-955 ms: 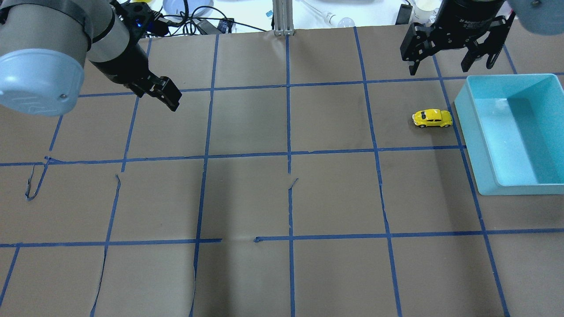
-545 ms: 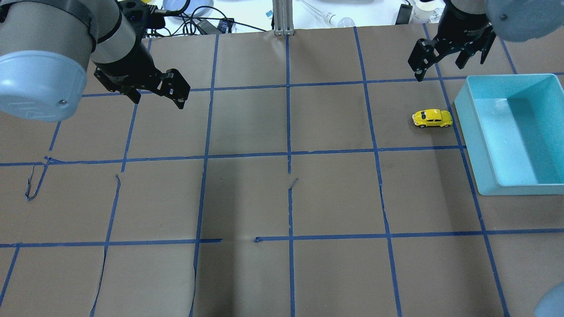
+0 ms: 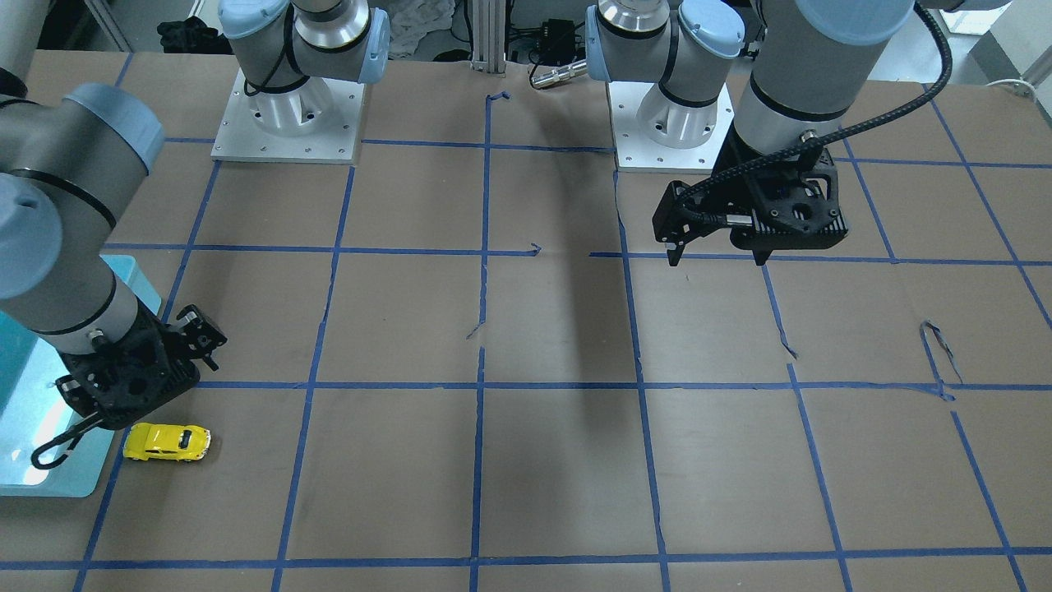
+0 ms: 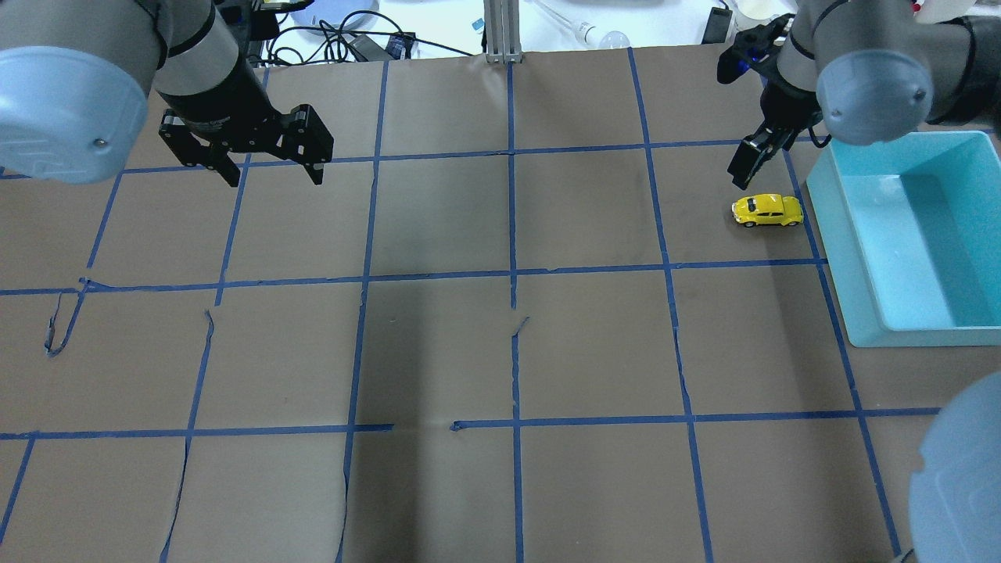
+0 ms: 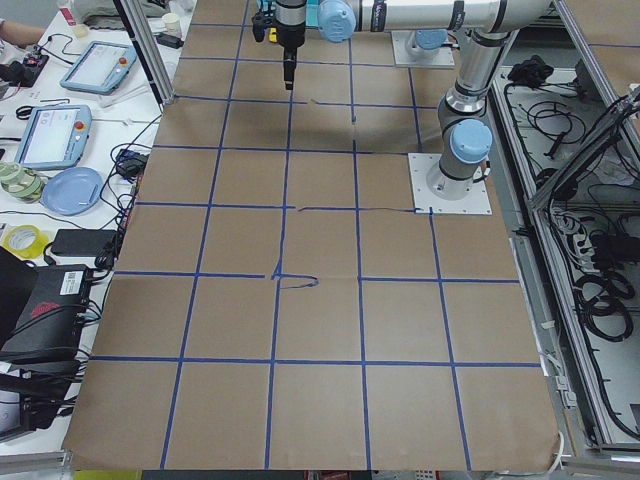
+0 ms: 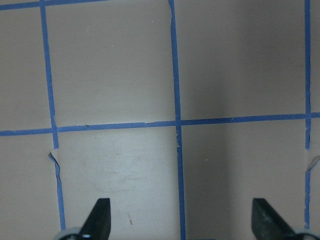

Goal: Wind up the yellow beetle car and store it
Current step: 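Lower the right gripper over the yellow car beside the tray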

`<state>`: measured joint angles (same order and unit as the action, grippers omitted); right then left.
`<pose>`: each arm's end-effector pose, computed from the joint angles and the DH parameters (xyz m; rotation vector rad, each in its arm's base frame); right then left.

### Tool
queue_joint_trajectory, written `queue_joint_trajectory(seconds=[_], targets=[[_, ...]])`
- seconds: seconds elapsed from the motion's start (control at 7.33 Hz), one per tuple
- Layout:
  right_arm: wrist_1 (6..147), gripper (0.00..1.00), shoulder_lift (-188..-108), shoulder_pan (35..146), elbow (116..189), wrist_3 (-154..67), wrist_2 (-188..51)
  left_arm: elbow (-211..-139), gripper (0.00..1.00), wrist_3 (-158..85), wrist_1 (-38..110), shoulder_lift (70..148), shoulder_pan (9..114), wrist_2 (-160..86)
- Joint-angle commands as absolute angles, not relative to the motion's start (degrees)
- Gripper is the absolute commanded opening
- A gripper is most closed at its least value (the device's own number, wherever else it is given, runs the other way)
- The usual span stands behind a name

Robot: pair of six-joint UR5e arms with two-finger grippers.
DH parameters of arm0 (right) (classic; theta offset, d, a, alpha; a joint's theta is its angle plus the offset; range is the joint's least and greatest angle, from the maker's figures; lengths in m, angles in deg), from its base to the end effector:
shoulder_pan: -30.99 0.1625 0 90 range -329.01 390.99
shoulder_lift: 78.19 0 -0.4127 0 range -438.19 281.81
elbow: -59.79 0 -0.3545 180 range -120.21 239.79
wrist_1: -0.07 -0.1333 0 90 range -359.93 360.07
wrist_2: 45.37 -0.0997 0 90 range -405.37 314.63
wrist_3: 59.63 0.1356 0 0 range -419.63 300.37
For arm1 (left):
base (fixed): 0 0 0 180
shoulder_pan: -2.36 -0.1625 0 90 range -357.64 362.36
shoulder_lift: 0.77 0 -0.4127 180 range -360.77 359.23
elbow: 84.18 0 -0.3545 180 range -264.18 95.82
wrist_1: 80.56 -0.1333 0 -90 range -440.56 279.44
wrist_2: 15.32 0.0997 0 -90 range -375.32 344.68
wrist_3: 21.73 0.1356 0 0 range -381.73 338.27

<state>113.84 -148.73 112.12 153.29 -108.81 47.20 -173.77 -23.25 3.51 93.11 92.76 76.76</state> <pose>0.0385 -0.5784 0.2793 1.0661 -2.9061 -0.0146 -0.1318 -0.4863 0.4217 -0.0316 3.1051 -0.0676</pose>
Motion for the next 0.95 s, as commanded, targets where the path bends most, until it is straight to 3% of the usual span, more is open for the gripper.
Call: queue_joint_trajectory(seconds=[0.0, 0.14, 0.82], targets=[[120.89, 1.00, -147.36, 112.02, 160.14, -113.56, 44.04, -173.65, 1.00, -24.81, 4.43, 93.36, 92.28, 76.96], [127.79, 1.00, -145.62, 112.02, 160.42, -124.91, 44.54, -173.56, 1.00, -25.33, 4.43, 93.53, 92.36, 76.70], [134.60, 1.00, -140.09, 105.62, 159.72, -161.01, 45.69, -173.56, 1.00, -31.67, 5.22, 93.62, 92.80, 76.70]])
